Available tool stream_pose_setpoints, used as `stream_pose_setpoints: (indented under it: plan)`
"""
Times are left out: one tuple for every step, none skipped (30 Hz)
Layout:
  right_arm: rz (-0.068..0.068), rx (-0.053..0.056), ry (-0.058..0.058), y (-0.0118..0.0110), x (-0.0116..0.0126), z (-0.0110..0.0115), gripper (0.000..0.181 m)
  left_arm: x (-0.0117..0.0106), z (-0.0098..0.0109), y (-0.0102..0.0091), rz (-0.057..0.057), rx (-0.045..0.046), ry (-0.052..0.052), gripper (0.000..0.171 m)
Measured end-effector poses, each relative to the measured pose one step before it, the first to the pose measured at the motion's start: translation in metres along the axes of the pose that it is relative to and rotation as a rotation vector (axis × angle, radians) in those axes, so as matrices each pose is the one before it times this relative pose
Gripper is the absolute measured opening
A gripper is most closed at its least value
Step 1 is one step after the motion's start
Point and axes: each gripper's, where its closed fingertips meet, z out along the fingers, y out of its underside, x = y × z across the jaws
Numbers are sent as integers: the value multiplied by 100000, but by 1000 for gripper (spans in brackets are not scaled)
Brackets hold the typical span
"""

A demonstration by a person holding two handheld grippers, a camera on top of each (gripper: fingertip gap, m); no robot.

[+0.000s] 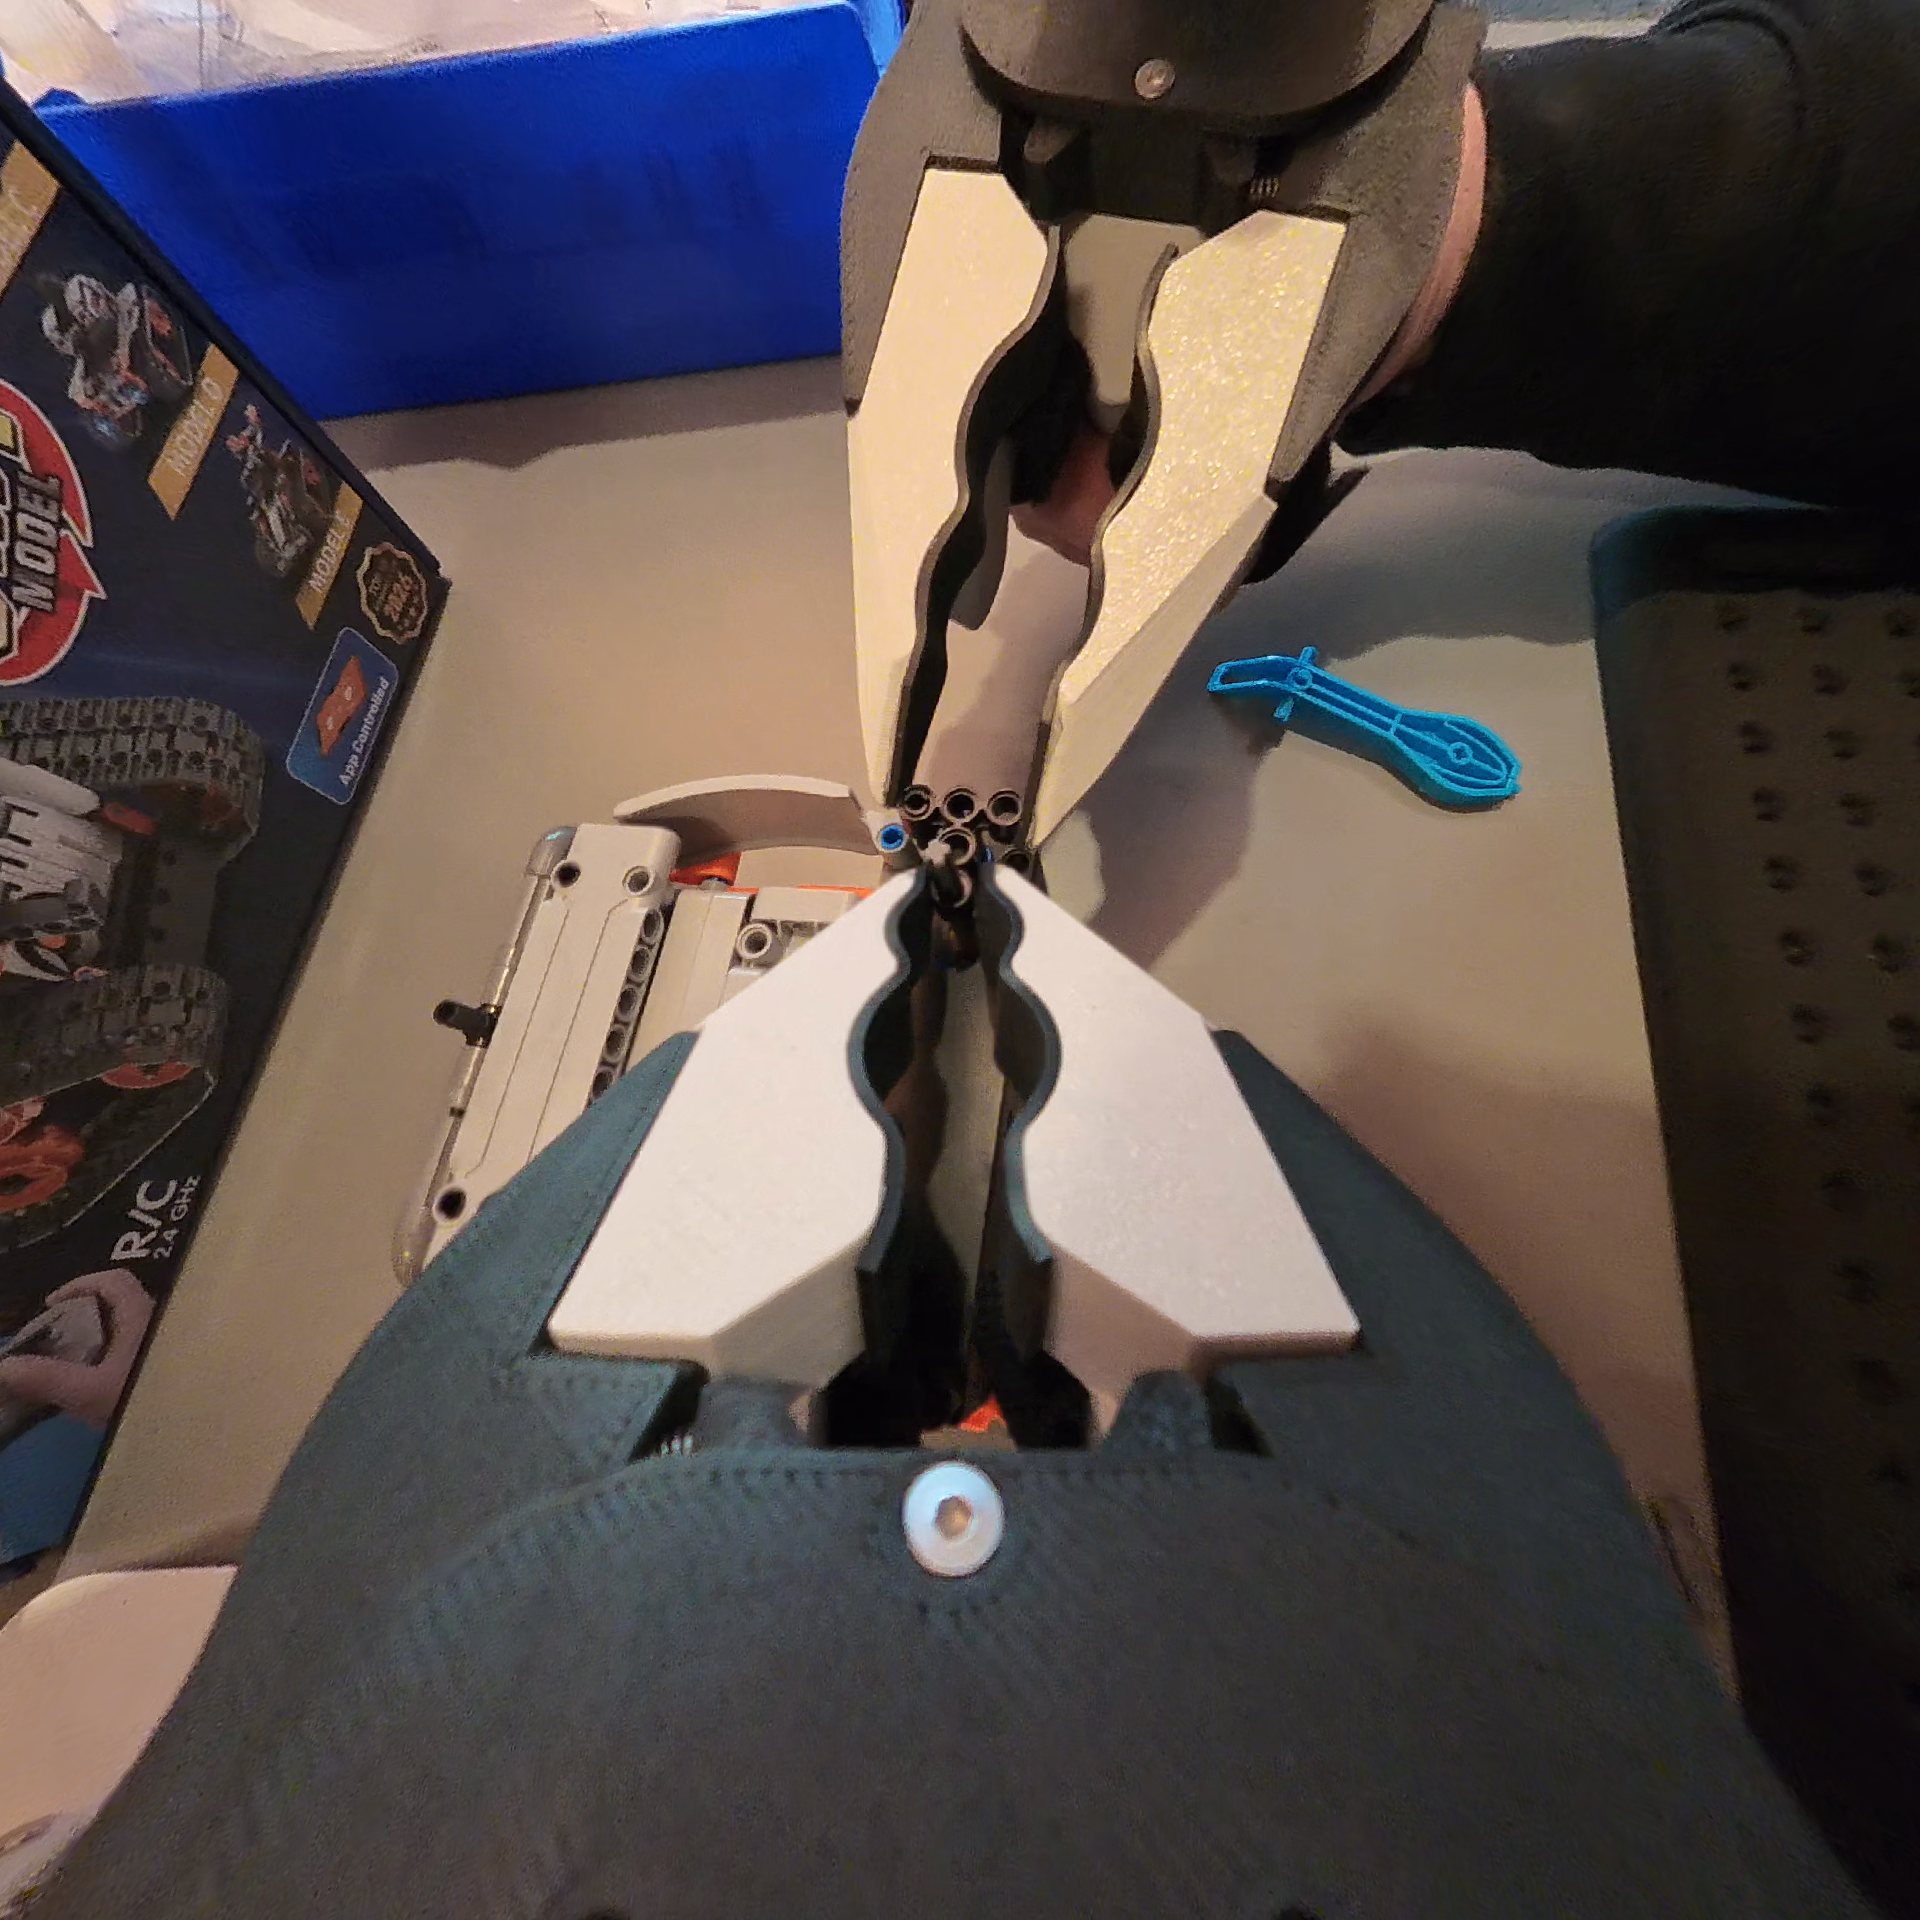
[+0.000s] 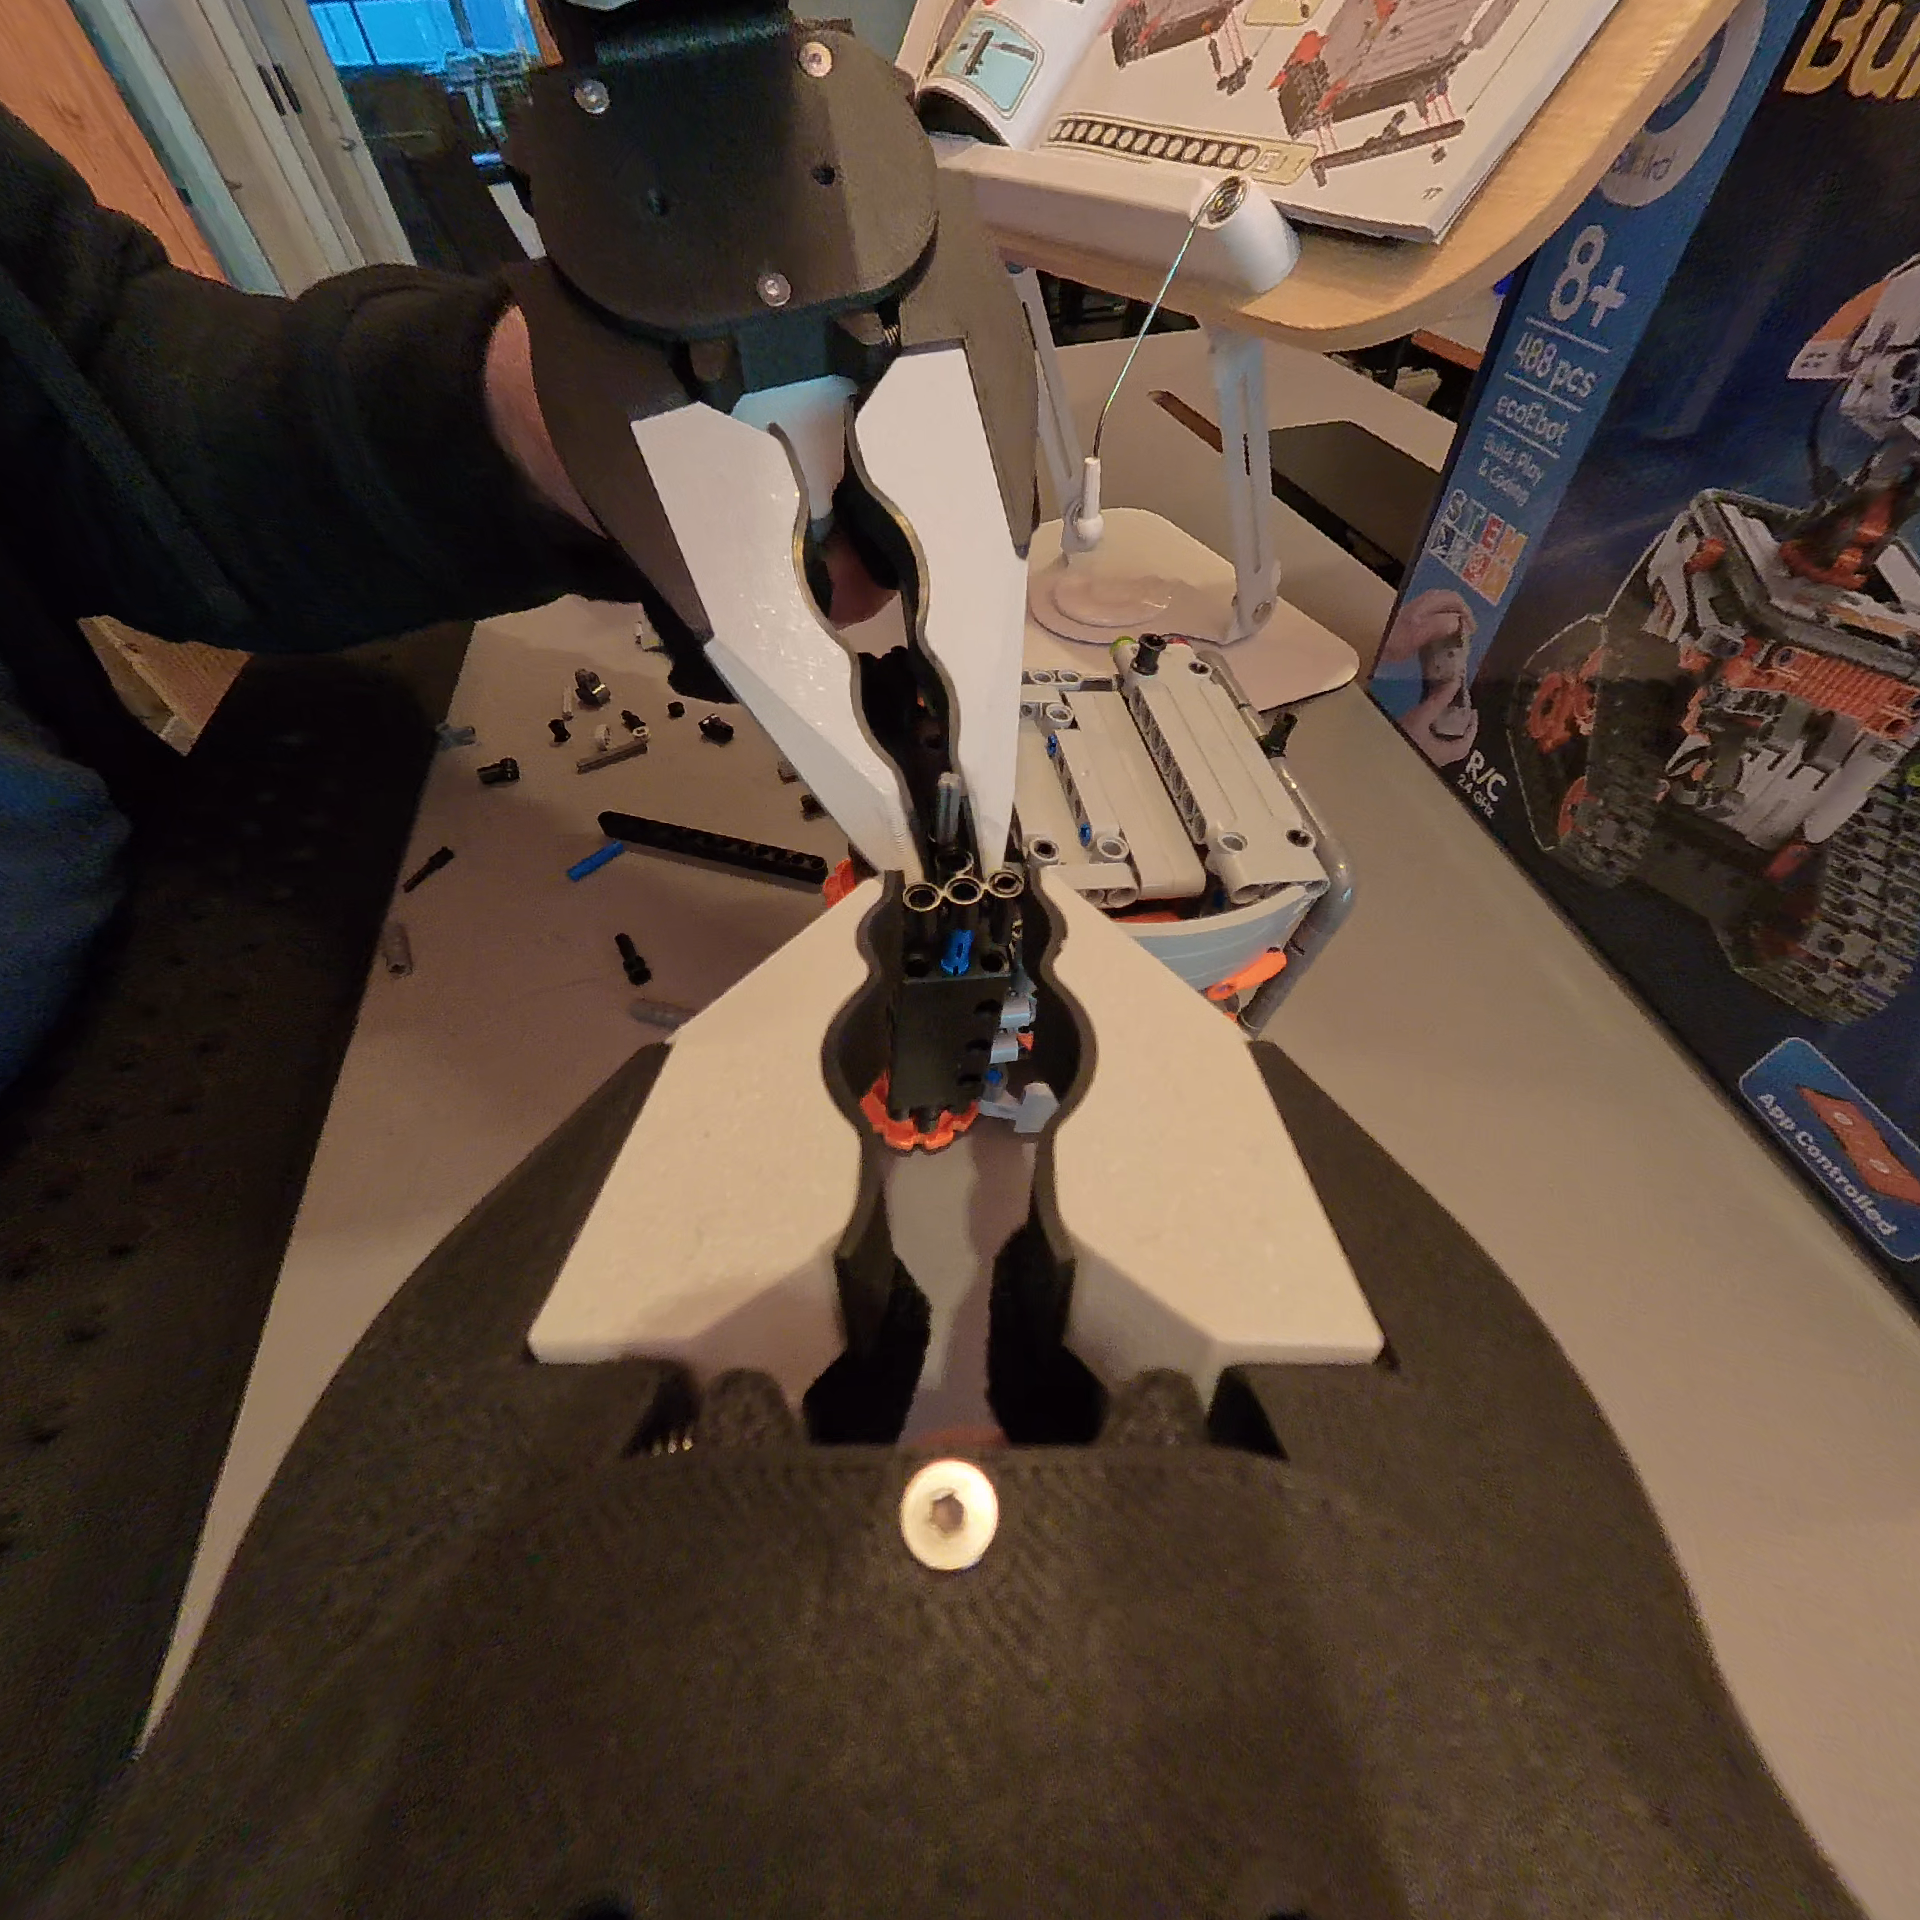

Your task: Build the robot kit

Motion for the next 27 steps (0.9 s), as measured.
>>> stream_pose_setpoints:
  plan:
    - [-287, 231, 335, 17, -21, -30, 19, 32, 32, -45, -125, 390, 263, 7]
    - [171, 637, 234, 12, -10, -14, 19, 9, 18, -16, 72, 187, 193, 7]
    - [253, 404, 168, 22, -32, -24, 19, 22, 10, 6, 293, -206, 146, 7]
    - [332, -43, -39, 36, -48, -32, 19, 69, 9, -17, -15, -219, 507, 7]
    - [409, -106, 42, 17, -26, -17, 20, 34, 18, 3, -46, -54, 292, 7]
    - [835, -94, -83, 18, -16, 1, 19, 29, 3, 3, -178, -55, 336, 7]
    - [452, 14, 131, 15, 0, 13, 19, 15, -1, 18, -232, -337, 505, 7]
    - [-20, 234, 232, 7, 6, -7, 19, 11, -3, 11, 107, -239, 528, 7]
    - [364, 233, 48, 27, 3, -15, 19, 5, 29, -14, 136, -128, 385, 6]
    - [292, -42, 259, 9, 4, -10, 19, -4, 24, 11, 505, -444, -129, 6]
    - [135, -8, 373, 19, -22, -10, 19, 21, 13, 21, 637, -323, -241, 7]
    - [369, -7, 114, 4, -70, 6, 19, 56, -13, 5, -98, 276, 421, 6]
    - [499, -485, -290, -3, -89, 34, 20, 87, -45, 20, -619, 314, 1000, 6]
    - [731, -343, -402, -19, -47, 47, 20, 85, -40, 55, -785, -42, 1000, 6]
    - [1029, 174, -470, -25, -15, 44, 19, -5, -17, 42, -206, 6, 50, 6]
    - [1082, 67, -420, -11, -2, 33, 20, 5, -20, 31, -344, 27, 212, 6]
    - [956, -121, -108, 2, 14, 4, 20, -5, 1, 2, -345, -38, 106, 6]
    - [1129, 230, -170, 44, 17, -14, 20, -13, 27, -24, -26, -1, -103, 6]
    - [1418, -1522, -451, 353, -41, 109, 20, 41, 58, 4, -334, 145, 464, 5]
    - [557, -729, 310, 183, -52, 166, 19, 112, 258, 573, -388, -3097, 1009, 6]
    - [379, -36, 178, 35, -53, 65, 20, 19, -62, -73, -445, 1031, 409, 6]
    - [152, 96, -113, -3, -44, 15, 20, 43, -24, 39, -465, 136, 288, 6]
    - [953, 132, -641, 17, -42, 35, 20, 53, -40, 69, -17, -786, 16, 6]
    - [1585, 209, -564, 32, -15, 55, 20, 14, -15, 57, -203, -1198, 345, 6]
    - [1439, 13, -374, 17, 9, 8, 20, -2, -10, -6, -434, -71, 919, 6]
    - [1070, -584, -51, 35, 21, -31, 20, 8, 49, -27, -578, 401, 650, 6]
    - [1083, -963, 276, 8, 33, -24, 20, -18, 27, -8, 587, -371, -538, 6]
